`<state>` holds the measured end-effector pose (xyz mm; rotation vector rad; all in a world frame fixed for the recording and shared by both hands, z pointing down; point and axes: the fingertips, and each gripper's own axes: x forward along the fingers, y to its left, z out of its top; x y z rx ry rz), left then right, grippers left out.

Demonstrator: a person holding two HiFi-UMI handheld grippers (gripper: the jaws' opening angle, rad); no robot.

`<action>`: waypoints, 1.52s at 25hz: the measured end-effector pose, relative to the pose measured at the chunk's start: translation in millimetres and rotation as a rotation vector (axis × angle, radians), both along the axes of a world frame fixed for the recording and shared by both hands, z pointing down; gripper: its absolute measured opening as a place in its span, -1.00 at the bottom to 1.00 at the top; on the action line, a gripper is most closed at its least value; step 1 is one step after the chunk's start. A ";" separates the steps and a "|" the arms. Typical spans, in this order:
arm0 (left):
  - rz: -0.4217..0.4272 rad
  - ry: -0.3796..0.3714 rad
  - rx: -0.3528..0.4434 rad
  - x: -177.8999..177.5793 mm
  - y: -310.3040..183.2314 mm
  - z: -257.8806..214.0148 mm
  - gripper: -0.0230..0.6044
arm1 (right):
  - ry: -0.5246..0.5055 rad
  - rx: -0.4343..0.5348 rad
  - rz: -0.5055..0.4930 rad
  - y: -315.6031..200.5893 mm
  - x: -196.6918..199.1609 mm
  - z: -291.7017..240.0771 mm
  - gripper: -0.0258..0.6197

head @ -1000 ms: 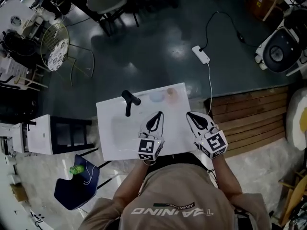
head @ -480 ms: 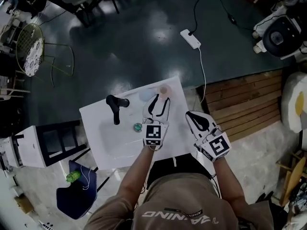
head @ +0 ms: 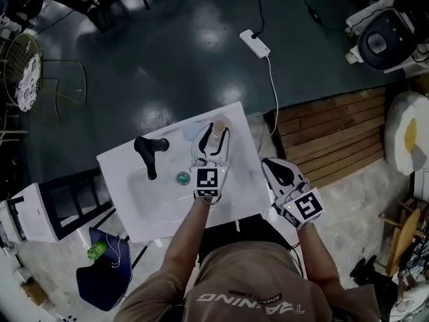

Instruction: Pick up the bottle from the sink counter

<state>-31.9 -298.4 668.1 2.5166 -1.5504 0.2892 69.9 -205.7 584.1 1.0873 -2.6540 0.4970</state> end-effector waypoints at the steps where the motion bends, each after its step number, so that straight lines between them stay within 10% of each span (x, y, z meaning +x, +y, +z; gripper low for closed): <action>1: 0.003 0.001 0.001 0.9 -2.2 0.4 -0.45 | -0.005 -0.005 0.008 -1.5 1.5 0.9 -0.90; 38: 0.055 -0.007 0.153 9.3 -8.3 -7.1 -0.51 | 0.047 -0.106 -0.063 0.6 2.2 39.7 -0.90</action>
